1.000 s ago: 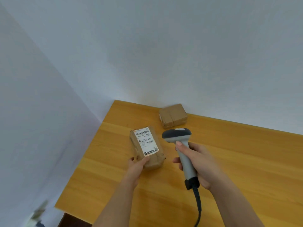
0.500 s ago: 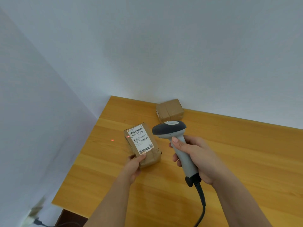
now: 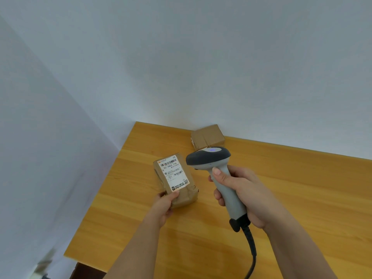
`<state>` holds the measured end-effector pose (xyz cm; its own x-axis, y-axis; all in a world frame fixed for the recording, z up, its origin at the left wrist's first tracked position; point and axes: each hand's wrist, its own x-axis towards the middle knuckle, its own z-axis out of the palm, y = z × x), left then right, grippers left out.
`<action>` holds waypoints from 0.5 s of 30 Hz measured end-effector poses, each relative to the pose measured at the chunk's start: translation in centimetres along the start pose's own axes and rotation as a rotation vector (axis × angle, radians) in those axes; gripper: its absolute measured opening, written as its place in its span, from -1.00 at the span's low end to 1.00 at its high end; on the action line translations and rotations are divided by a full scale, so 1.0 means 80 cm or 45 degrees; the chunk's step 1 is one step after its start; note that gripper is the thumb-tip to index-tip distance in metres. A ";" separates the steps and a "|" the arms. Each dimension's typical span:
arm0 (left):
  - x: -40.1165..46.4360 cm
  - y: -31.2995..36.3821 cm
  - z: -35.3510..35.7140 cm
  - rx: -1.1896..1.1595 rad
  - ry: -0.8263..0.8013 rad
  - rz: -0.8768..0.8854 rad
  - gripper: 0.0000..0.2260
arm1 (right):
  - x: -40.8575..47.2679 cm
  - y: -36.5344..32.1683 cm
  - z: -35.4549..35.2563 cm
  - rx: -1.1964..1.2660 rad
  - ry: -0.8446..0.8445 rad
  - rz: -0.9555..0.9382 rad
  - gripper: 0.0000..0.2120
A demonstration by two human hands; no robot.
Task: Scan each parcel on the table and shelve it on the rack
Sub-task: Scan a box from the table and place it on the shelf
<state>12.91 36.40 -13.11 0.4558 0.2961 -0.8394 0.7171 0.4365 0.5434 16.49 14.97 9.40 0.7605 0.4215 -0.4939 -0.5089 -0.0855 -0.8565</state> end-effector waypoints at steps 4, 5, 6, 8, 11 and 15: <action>-0.002 0.002 0.000 -0.008 -0.001 0.000 -0.44 | -0.002 -0.001 0.000 -0.010 0.008 -0.007 -0.69; -0.005 0.003 0.001 -0.013 -0.001 0.004 -0.47 | -0.003 -0.001 -0.001 -0.011 0.015 -0.010 -0.69; -0.007 0.003 0.000 -0.026 -0.001 0.005 -0.49 | -0.003 -0.001 -0.001 -0.012 0.023 -0.014 -0.69; -0.014 0.004 -0.001 -0.071 -0.009 0.001 -0.51 | -0.001 0.001 -0.002 -0.012 0.052 -0.012 -0.71; -0.033 0.011 -0.005 -0.173 -0.063 0.022 -0.63 | 0.002 0.012 0.001 -0.003 0.115 0.001 -0.73; -0.076 0.014 -0.020 -0.303 -0.080 0.131 -0.62 | -0.005 0.026 0.014 0.113 0.124 -0.019 -0.75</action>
<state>10.08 36.44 -7.41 0.5570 0.2995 -0.7746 0.5241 0.5968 0.6076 14.66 15.61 7.97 0.8016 0.3318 -0.4973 -0.5277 0.0019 -0.8494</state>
